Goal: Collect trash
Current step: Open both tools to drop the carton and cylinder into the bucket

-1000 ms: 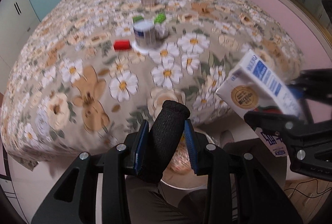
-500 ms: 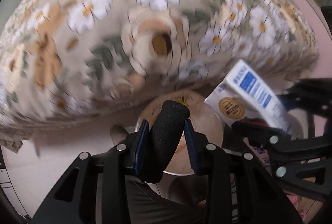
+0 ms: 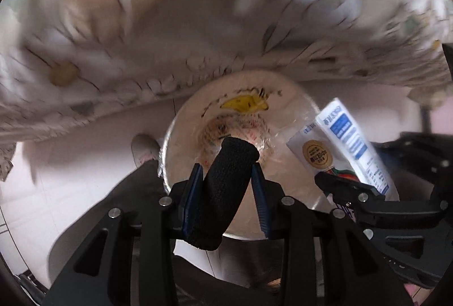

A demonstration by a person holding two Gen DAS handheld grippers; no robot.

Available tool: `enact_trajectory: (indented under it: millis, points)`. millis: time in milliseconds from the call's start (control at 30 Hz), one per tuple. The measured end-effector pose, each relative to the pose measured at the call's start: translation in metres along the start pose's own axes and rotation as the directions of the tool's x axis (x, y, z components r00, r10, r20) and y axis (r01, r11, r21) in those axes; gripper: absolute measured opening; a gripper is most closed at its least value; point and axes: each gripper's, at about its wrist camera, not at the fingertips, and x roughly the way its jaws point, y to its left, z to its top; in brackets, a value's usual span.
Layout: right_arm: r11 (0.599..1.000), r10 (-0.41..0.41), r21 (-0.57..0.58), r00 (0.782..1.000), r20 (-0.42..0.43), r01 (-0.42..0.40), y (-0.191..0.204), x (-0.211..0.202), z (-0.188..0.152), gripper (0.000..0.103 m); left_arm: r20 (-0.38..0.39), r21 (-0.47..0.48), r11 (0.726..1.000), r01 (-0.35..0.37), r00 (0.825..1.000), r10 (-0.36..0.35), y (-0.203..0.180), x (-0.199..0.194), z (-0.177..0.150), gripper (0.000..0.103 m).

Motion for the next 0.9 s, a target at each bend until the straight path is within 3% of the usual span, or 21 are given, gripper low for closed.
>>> enact_trajectory:
  millis: [200, 467, 833, 900]
  points:
    - [0.999, 0.018, 0.042, 0.999, -0.036, -0.016, -0.012, 0.039, 0.002, 0.036, -0.045, -0.049, 0.998, 0.032, 0.998, -0.034, 0.011, 0.038, 0.002, 0.037]
    - [0.997, -0.008, 0.078, 1.0, -0.02, 0.01, -0.02, 0.082, 0.007, 0.036, -0.081, -0.115, 0.992, 0.046, 0.995, -0.056, 0.02, 0.077, 0.004, 0.038]
    - [0.997, -0.071, 0.04, 0.997, -0.022, 0.072, -0.014, 0.112, 0.013, 0.036, -0.105, -0.143, 0.988, 0.055, 0.992, -0.071, 0.03, 0.113, 0.014, 0.039]
    - [0.996, -0.081, 0.042, 0.997, -0.021, 0.082, -0.018, 0.113, 0.014, 0.042, -0.114, -0.151, 0.987, 0.056, 0.991, -0.073, 0.028, 0.12, 0.016, 0.047]
